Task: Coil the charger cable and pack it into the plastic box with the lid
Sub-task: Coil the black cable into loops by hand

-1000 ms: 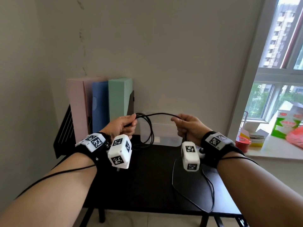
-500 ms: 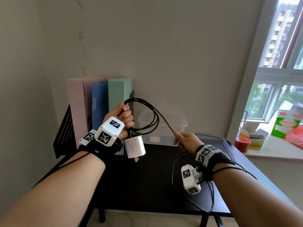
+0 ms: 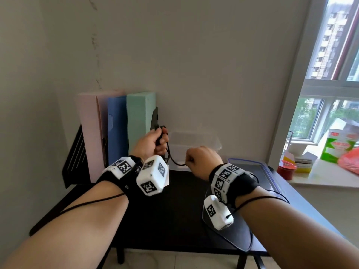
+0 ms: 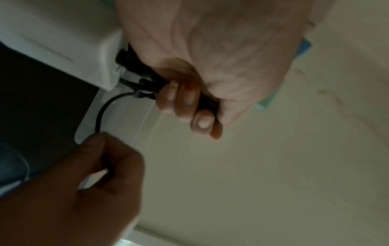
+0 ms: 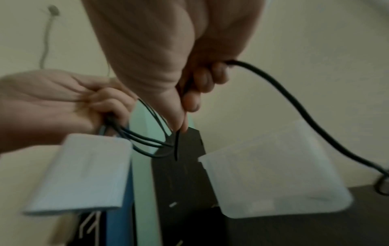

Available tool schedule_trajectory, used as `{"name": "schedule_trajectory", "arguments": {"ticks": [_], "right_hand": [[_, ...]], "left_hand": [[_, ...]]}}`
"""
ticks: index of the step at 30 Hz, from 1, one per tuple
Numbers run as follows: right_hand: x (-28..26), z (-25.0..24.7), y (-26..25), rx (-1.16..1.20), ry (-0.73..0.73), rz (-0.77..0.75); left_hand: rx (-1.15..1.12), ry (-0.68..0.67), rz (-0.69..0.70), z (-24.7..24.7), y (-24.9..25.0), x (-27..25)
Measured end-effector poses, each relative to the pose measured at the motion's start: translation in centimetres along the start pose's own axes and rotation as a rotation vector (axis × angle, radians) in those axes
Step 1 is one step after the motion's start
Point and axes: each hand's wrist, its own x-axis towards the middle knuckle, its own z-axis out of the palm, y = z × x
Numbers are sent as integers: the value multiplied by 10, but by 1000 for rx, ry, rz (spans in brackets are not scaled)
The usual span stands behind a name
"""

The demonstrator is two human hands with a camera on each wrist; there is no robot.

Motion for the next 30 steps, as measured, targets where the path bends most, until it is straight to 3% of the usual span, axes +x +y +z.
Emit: {"name": "schedule_trajectory", "arguments": {"ticks": [2,5,9,15,21,26,30], "right_hand": [[4,-2,-9,55,-77,-111],[3,-11,-20,180,-79,-195],[0,-19,-22,423,-22,-197],[1,-31,-18,545,61,-136],[7,-40,-4,567,60,-133],[5,-31,28,591,-63,12],[-4,-21,53,679,-36,147]], "left_hand": [[137,-20,23,8,-4,-1],[338,7,73,19,-9,-6],[544,66,112,24,-13,-9],[818,34,149,30,-19,-12],[551,-136,-37,28,-23,-16],[368,-93,-105,11,-5,-16],[153,-128,-146,-5,7,-16]]}}
